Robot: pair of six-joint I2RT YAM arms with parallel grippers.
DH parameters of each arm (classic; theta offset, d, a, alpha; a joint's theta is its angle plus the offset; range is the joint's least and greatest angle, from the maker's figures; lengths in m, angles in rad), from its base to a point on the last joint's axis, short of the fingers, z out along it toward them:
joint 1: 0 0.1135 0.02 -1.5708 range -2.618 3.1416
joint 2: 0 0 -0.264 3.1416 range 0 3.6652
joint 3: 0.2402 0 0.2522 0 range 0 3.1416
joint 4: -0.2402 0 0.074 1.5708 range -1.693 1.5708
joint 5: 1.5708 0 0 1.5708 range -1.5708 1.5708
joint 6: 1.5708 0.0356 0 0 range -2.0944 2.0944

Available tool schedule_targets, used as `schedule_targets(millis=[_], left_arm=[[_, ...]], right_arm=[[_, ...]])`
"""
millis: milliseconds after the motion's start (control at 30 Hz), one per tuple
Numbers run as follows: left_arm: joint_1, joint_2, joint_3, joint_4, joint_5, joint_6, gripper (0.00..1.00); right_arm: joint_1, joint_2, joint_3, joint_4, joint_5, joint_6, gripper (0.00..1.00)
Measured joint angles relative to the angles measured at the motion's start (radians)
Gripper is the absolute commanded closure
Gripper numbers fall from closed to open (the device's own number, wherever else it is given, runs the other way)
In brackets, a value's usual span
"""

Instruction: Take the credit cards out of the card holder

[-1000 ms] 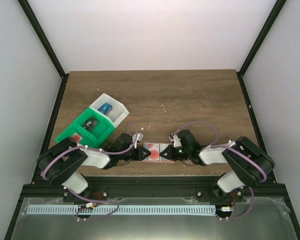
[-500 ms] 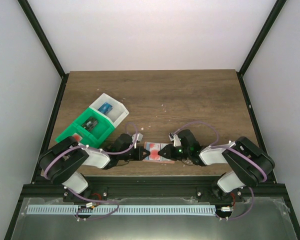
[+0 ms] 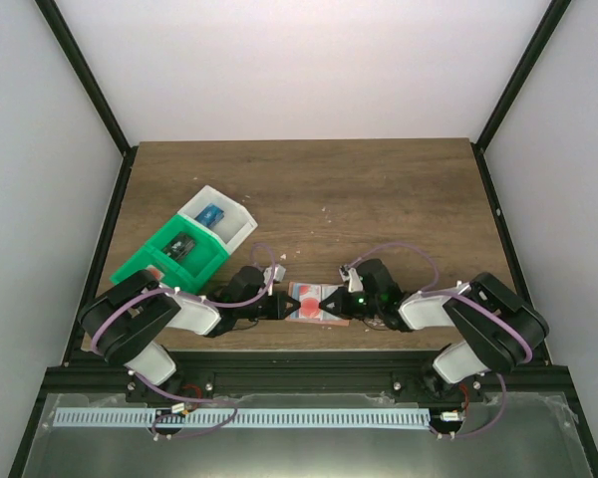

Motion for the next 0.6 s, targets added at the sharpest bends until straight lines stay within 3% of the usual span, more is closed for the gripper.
schedule_targets(millis=[600], left_arm=[[0.000, 0.000, 0.023, -0.036, -0.009, 0.000, 1.00]], right_arm=[[-0.001, -0.109, -0.024, -0.077, 0.082, -0.030, 1.00]])
